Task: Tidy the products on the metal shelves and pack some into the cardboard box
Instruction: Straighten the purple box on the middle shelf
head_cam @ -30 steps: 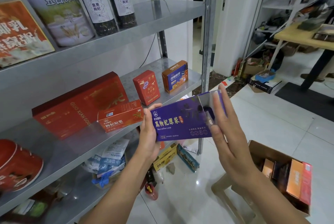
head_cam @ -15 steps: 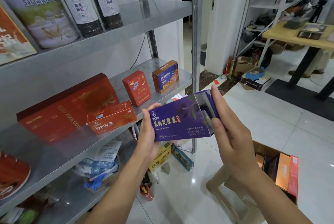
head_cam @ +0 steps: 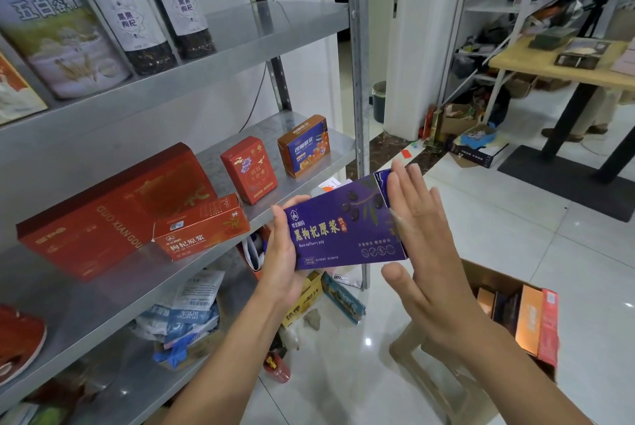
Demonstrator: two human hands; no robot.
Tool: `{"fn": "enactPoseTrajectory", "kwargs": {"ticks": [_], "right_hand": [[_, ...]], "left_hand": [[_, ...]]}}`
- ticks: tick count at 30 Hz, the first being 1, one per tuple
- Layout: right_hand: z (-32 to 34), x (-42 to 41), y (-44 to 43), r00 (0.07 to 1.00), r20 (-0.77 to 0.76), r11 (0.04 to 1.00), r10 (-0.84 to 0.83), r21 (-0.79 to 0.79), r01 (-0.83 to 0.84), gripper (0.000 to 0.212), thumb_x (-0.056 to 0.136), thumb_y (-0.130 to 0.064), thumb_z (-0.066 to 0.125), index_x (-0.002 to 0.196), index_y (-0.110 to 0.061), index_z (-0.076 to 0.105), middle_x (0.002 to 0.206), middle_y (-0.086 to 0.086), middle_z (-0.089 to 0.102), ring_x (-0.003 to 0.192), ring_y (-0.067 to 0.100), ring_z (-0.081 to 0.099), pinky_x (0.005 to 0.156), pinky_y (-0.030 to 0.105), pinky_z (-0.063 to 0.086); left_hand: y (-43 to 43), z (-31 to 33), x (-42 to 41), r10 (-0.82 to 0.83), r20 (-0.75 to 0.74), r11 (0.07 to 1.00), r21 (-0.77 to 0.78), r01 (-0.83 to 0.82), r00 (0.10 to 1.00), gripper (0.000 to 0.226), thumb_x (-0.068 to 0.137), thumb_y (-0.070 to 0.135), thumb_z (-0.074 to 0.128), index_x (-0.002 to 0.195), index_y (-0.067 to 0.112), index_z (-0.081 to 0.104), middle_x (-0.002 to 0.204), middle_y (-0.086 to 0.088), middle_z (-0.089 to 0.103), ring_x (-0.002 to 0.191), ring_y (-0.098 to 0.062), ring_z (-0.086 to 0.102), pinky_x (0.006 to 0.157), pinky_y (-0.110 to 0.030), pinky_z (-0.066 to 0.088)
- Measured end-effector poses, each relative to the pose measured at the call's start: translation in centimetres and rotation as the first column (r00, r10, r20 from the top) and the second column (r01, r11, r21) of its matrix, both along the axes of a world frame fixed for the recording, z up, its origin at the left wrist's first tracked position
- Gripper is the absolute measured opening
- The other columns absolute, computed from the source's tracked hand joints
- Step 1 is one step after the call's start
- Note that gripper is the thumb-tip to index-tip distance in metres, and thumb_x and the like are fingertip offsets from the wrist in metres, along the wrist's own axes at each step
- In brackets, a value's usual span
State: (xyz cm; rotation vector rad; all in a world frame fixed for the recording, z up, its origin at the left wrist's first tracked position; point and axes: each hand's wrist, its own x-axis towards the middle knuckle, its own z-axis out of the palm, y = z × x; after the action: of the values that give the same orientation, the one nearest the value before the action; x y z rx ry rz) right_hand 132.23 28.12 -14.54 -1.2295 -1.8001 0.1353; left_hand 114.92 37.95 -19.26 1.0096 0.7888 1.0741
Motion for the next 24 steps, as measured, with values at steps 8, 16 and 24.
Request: {"fn": "enactPoseTrajectory", "kwargs": {"ticks": [8,16,24], "right_hand": [[-1.5,3.3,-0.2,0.901,-0.433,0.968,-0.004,-0.229,-0.106,0.082,0.078,-0.085,0.030,0.149,-0.047,0.019,0.154,-0.032,0.014,0.148,0.003,0.004,0.113,0.020,0.029],[-5.3,8.8,-0.2,0.568,-0.688,0.832,-0.451,-0.555,-0.011,0.047,0.092,-0.059,0.035,0.133,-0.040,0.049,0.110,-0.011,0.070,0.103,0.011,0.066,0.087,0.025,0.048],[-8.2,12.4,-2.7,0.479,-0.681,0.813,-0.554,-0.568,0.132,0.025,0.102,-0.033,0.038,0.126,-0.032,0.045,0.104,-0.013,0.060,0.081,-0.013,0.063,0.054,0.008,0.050]], "left_hand": [[-0.4,-0.5,2.9,-0.030,-0.117,0.997,-0.078,0.021,0.993,0.068,0.080,0.063,0.038,0.131,0.021,0.049,0.113,-0.004,0.071,0.100,-0.018,0.071,0.079,-0.037,0.058],[-0.4,-1.7,8.2,0.003,-0.239,0.997,-0.074,-0.022,0.971,0.066,0.077,0.063,0.045,0.123,0.016,0.049,0.091,-0.002,0.072,0.080,-0.016,0.071,0.084,-0.050,0.055],[-0.6,-3.6,13.2,-0.128,-0.398,0.991,-0.015,0.133,0.908,0.059,0.075,0.066,0.044,0.116,0.023,0.050,0.100,-0.006,0.070,0.081,-0.016,0.071,0.076,-0.037,0.058]]}}
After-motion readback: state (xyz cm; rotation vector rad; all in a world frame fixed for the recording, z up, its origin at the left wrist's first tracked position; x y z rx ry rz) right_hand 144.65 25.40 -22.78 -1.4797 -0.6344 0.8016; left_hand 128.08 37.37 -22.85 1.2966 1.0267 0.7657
